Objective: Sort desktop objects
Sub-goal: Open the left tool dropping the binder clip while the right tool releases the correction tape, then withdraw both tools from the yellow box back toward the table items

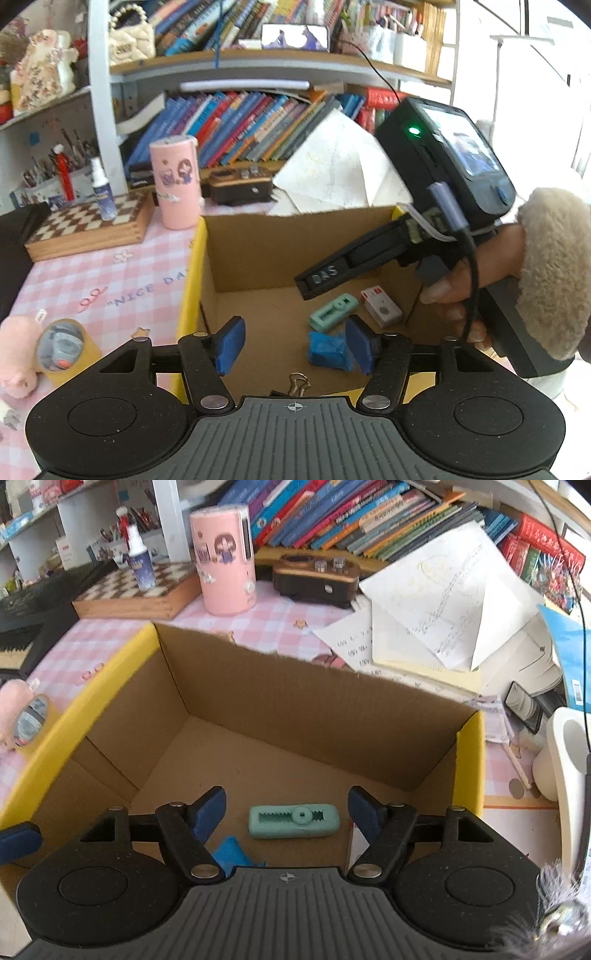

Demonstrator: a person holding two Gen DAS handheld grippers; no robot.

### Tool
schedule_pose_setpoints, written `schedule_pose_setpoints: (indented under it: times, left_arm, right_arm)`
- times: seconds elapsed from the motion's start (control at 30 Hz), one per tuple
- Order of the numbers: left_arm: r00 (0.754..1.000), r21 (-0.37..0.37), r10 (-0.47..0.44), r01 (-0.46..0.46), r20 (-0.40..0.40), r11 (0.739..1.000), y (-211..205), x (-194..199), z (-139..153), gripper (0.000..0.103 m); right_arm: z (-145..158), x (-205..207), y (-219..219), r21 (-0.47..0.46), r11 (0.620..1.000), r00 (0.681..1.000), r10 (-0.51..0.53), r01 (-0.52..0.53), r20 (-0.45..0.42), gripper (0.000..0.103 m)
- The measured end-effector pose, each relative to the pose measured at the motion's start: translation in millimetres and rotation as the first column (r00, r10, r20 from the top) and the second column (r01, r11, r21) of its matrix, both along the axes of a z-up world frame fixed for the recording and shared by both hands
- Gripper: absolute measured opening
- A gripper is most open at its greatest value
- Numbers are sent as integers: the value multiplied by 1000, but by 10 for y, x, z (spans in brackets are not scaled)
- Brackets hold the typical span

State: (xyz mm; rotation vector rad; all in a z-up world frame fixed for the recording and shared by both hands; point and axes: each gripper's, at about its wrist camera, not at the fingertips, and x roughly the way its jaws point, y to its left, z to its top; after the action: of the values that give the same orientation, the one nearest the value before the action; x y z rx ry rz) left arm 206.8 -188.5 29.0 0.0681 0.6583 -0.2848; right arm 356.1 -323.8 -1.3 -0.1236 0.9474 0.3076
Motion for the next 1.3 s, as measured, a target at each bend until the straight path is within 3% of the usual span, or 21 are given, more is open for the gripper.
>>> schedule_pose_setpoints:
  times: [0.13,0.33,0.53,0.77,0.93,1.17,1.3]
  left_arm:
    - [999,-13,31,-31,32,999,116,-99,95,67]
    - [995,-33,77,-75,58,997,337,-249,187,67]
    - [991,-47,116,-112,70,993,555,-376,217,70]
    - [984,-56,154,-149,95,987,831,-565,218,76]
    - [980,-61,171,-165,106,984,1013,-708,203,76]
    - [980,-61,174,-169,96,984,1231,-916,122,77]
    - [979,-60,185,-180,90,982,1364,-1068,49,83]
  right_arm:
    - [145,-140,-19,9,1000,998,-2,2,62,74]
    - [404,-481,-68,58,998,982,-45,35,184,75]
    - [579,-890,-94,107,990,964,-116,93,239,76]
    - [703,-1441,-179,146,962,889,-269,231,370,76]
    - [672,-1753,-185,148,939,846,-344,311,406,76]
    - [554,-2150,27,147,917,823,-398,371,406,76]
    - [474,-2411,211,138,911,815,-409,388,410,76]
